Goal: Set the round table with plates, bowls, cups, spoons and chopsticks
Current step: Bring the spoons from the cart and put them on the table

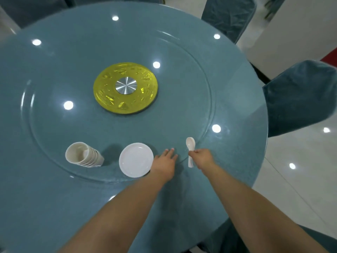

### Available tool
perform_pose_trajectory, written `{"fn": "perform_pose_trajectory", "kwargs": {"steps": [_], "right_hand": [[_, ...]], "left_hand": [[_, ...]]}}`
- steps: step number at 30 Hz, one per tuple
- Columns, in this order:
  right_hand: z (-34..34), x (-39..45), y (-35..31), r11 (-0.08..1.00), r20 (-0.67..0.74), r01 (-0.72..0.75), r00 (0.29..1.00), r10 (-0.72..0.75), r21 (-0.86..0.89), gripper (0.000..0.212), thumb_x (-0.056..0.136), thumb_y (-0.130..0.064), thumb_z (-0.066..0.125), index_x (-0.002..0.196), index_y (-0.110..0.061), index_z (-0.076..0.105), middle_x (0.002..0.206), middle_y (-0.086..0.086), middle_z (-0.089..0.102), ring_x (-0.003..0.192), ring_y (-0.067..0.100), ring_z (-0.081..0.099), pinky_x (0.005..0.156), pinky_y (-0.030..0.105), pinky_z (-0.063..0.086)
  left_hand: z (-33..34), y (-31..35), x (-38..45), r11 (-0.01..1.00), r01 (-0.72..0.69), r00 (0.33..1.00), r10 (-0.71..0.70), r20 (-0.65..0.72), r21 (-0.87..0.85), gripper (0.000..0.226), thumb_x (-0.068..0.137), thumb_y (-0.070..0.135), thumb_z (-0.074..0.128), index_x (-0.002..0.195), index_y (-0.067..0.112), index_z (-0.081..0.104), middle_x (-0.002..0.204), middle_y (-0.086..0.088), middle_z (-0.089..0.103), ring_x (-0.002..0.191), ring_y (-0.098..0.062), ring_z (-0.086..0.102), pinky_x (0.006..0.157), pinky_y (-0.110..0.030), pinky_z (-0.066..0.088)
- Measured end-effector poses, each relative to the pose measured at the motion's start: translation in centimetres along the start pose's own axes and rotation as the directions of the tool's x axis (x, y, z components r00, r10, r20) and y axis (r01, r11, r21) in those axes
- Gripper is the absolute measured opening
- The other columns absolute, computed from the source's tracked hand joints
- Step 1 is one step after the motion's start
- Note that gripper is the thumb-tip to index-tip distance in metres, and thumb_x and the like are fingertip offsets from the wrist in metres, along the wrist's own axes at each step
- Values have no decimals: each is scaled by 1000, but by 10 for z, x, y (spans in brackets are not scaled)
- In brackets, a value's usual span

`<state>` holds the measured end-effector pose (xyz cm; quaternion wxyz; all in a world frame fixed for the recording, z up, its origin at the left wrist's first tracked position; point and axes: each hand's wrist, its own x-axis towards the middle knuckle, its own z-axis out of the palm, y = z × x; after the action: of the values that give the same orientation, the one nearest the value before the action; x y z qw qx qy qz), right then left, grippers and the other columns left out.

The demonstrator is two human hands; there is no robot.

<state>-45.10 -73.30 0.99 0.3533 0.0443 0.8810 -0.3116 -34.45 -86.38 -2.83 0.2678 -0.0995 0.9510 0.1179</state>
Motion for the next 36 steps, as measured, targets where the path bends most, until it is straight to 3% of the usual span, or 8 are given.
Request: {"fn": "perform_pose_trajectory", "kwargs": {"steps": [8, 15, 18, 21, 27, 30, 34, 36], "right_hand": [[18, -3, -14, 997, 35, 29, 999, -27, -78, 32, 87, -23, 61, 91, 8, 70, 71, 15, 57, 59, 25, 49, 54, 32, 38], [33, -11, -23, 959, 32, 82, 997, -77, -270, 32, 90, -27, 56, 63, -11, 57, 76, 13, 60, 77, 31, 61, 75, 36, 51], [41, -17, -26, 934, 59, 91, 995, -75, -344, 33, 92, -30, 53, 77, -5, 69, 87, 17, 68, 91, 34, 67, 80, 35, 50], [48, -21, -30, 921, 77, 107, 993, -84, -375, 33, 91, -29, 54, 87, -1, 72, 86, 16, 69, 91, 33, 67, 77, 33, 49], [62, -26, -51, 886, 87, 134, 991, -106, -443, 31, 92, -30, 52, 77, -7, 67, 69, 5, 58, 69, 25, 56, 61, 25, 38], [76, -23, -59, 868, 105, 155, 987, -120, -472, 32, 92, -28, 52, 87, -2, 70, 70, 5, 58, 70, 24, 55, 58, 25, 36], [100, -20, -68, 837, 123, 168, 985, -121, -521, 36, 94, -29, 47, 86, -5, 73, 56, -2, 53, 66, 23, 55, 49, 22, 33], [110, -20, -70, 819, 116, 163, 986, -118, -550, 37, 95, -28, 45, 94, -4, 73, 66, 2, 63, 72, 26, 61, 54, 23, 38]], "left_hand": [[0, -10, -21, 999, 27, 1000, -26, 17, -47, 57, 95, 21, 41, 151, 24, 28, 163, 4, 6, 150, -19, 11, 116, -43, 28], [8, -38, -52, 987, 93, 996, -91, 19, -131, 56, 94, 13, 42, 149, 21, 33, 163, 7, 11, 150, -17, 13, 115, -44, 31], [11, -52, -64, 978, 134, 991, -136, 0, -161, 56, 94, 11, 41, 149, 18, 33, 161, 5, 19, 148, -19, 20, 115, -41, 32], [12, -66, -75, 969, 168, 986, -169, 13, -181, 56, 93, 11, 42, 148, 19, 34, 159, 2, 26, 147, -24, 25, 113, -42, 35], [13, -100, -95, 969, 212, 977, -215, -6, -126, 46, 88, 14, 44, 134, 19, 48, 138, -7, 50, 125, -31, 51, 99, -42, 47], [11, -119, -100, 969, 226, 974, -228, -12, -102, 40, 87, 16, 45, 126, 17, 55, 122, -11, 60, 112, -32, 59, 92, -40, 49], [11, -144, -105, 970, 227, 974, -228, -2, -90, 38, 88, 19, 43, 123, 18, 58, 118, -12, 63, 109, -35, 61, 91, -41, 52], [10, -152, -108, 970, 226, 974, -228, -6, -83, 38, 88, 21, 43, 123, 18, 59, 119, -11, 63, 109, -34, 61, 89, -40, 52]]}}
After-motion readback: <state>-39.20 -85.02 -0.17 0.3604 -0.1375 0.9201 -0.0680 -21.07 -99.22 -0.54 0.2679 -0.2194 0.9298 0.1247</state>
